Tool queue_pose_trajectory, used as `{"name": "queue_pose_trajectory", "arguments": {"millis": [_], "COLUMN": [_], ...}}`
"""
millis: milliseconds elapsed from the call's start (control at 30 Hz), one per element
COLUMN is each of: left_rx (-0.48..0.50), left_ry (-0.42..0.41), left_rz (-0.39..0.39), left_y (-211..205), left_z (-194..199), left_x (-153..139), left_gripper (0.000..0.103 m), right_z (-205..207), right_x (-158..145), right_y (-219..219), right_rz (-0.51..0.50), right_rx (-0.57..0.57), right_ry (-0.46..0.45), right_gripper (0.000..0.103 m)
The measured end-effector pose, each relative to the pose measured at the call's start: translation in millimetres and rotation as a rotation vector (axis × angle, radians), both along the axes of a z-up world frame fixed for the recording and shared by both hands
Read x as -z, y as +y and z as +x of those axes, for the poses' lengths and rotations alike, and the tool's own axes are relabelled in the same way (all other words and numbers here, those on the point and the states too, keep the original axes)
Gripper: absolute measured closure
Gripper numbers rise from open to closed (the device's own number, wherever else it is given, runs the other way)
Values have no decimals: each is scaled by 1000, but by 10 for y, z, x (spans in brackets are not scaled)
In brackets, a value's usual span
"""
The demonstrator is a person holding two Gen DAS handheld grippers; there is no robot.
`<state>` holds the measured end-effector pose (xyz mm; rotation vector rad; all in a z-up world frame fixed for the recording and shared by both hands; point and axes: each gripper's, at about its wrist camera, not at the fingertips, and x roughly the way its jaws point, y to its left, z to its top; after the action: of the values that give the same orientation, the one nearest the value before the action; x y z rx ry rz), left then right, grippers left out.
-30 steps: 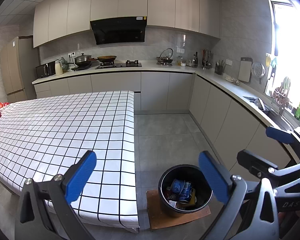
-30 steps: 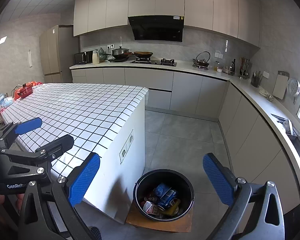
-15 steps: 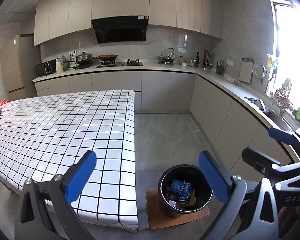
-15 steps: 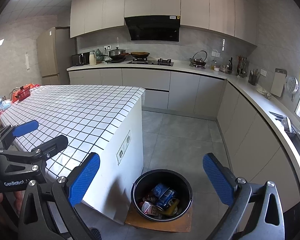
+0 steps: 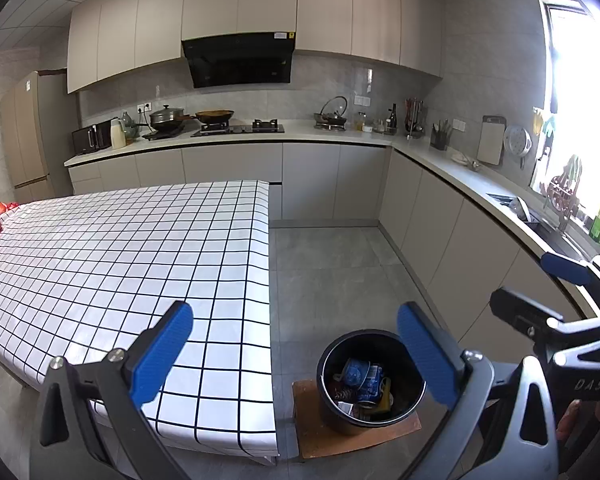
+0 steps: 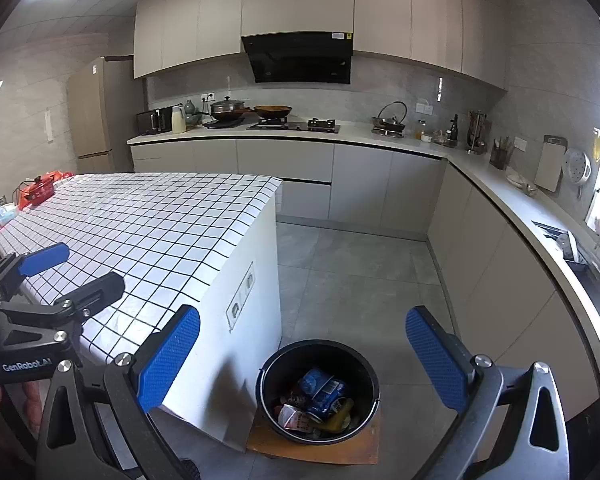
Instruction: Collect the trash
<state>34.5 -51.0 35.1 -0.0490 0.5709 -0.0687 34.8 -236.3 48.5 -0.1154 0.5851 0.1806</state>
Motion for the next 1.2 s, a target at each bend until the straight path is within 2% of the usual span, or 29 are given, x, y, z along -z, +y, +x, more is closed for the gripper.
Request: {"name": "queue_pose_trajectory", "arguments": {"millis": [1200], "left_rx": [28], "left_ry": [10], "left_rz": [-4], "left_y": [-66], "left_z": [-17], "left_x": [17], "left_gripper": [1], "right_z": [-22], "right_x": [-20], "right_y": [-67], "right_rz": [7], "right_rx": [23], "right_ry": [-8], "right_gripper": [0]}}
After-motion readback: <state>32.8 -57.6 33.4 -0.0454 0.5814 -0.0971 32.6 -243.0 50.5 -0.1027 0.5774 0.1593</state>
